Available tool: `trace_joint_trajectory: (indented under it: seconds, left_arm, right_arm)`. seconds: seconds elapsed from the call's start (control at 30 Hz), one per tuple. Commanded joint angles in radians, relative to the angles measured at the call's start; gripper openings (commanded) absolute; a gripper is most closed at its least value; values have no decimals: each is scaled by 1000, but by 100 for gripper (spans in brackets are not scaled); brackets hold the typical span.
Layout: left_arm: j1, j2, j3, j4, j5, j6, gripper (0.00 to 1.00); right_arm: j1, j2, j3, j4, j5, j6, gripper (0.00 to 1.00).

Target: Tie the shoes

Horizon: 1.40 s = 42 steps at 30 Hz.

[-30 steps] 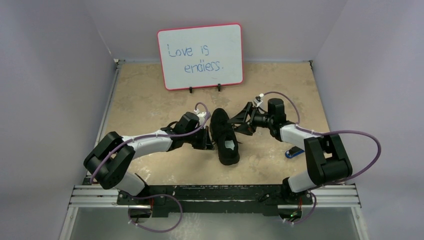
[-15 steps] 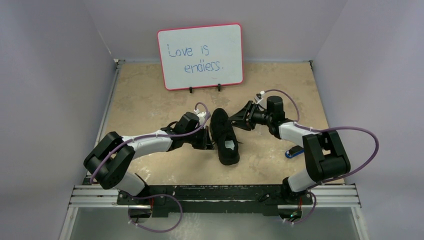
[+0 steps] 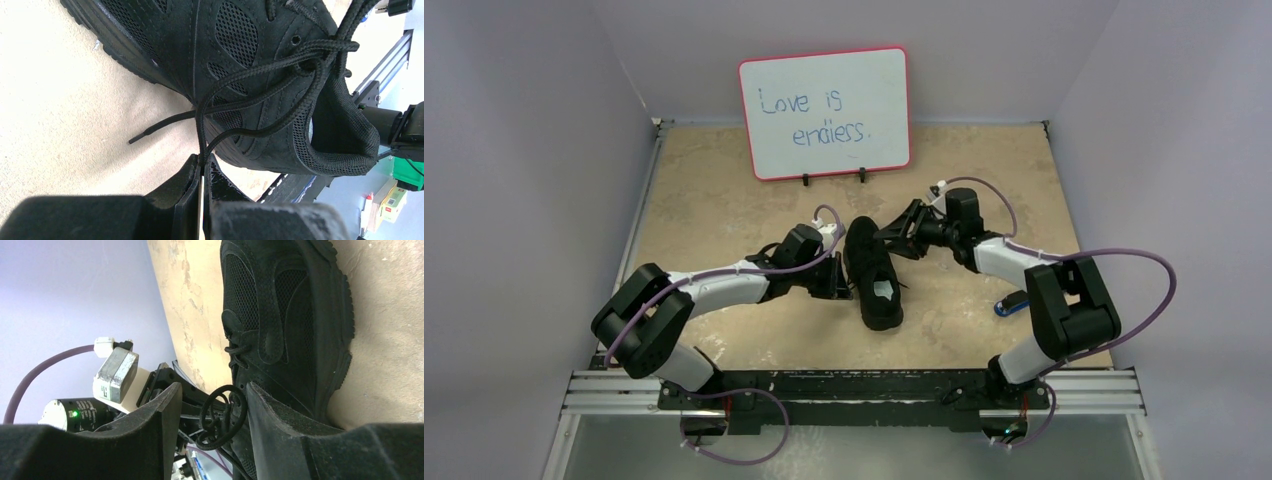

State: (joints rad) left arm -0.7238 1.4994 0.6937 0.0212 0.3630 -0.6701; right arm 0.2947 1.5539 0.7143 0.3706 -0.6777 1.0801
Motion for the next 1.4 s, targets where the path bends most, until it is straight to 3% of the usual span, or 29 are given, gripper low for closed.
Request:
trace_joint_trajectory:
  seconds: [0.0,0.27,0.57,0.67,0.77,0.93,1.03,1.17,1.37]
  left_arm:
    - [-9,-29,22,52,1,2,0]
    - [-10,-26,23,55,4,7,0]
    - [-11,-27,26,52,6,12,0]
    - [-12,-29,28,46,0,12,0]
    - [-11,-35,26,42,-20,2,0]
    - [-12,-43,17,16,-46,-25,0]
    - [-11,-51,17,-36,-76,-38,0]
    - [-11,-67,9,-116,-115,-69,0]
    - [-12,-101,-9,-255,-216,-114,0]
  right_arm:
    - [27,-36,87,-126,107,-17,52]
    - [82,-51,202,-354,260,-128,46]
    - [170,-29,309,-518,406,-227,44]
    - [192,-25,340,-549,436,-261,31]
    - [224,-22,391,-616,510,-306,0]
    - [254,-6,476,-807,752,-315,0]
    - [254,-29,477,-835,843,-318,0]
    - [253,-32,455,-794,778,-381,0]
    - [244,-53,354,-716,819,-368,0]
